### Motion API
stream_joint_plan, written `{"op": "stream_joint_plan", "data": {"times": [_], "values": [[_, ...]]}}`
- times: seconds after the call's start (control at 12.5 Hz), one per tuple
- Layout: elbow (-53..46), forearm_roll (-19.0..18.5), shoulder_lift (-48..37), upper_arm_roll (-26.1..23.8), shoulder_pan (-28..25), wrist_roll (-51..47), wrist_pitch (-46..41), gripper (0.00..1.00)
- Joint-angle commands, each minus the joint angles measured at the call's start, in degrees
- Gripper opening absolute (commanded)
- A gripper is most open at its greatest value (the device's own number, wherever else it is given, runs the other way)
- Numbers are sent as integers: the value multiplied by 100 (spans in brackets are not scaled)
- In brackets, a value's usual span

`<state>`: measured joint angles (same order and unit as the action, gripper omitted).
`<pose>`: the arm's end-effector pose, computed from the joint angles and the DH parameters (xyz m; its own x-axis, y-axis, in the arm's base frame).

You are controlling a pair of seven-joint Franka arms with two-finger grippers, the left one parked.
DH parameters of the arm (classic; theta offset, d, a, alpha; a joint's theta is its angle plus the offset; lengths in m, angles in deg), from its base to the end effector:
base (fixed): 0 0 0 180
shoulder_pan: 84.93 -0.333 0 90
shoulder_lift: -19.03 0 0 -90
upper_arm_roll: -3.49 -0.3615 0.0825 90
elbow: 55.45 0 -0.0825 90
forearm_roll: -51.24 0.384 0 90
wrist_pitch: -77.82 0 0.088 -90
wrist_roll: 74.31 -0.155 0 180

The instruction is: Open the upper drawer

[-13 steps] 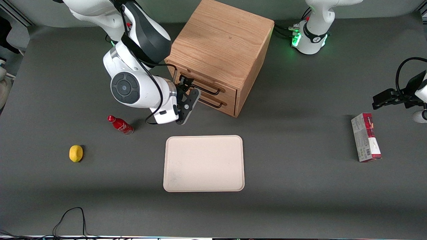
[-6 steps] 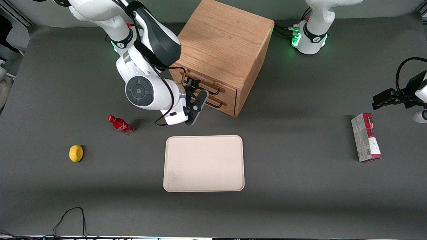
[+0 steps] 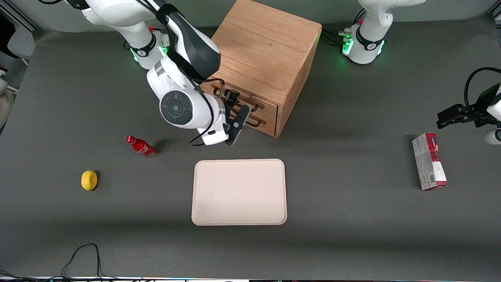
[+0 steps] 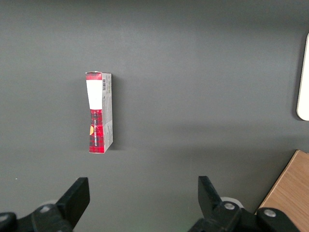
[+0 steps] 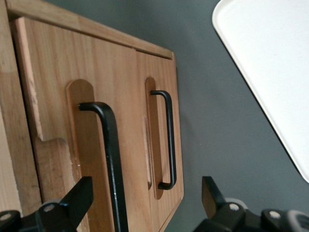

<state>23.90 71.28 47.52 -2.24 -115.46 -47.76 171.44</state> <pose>0.5301 0.4373 0.4128 0.5080 0.8596 -0.0561 0.7591 -0.4775 -0.4425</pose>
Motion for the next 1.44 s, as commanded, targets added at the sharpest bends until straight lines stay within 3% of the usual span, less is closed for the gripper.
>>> {"op": "stream_joint_plan", "data": {"times": [0.0,1.36], "values": [[239,96,-98,63,-137,254,121,100],[644,34,-195,194,-85,738,587,100]]}}
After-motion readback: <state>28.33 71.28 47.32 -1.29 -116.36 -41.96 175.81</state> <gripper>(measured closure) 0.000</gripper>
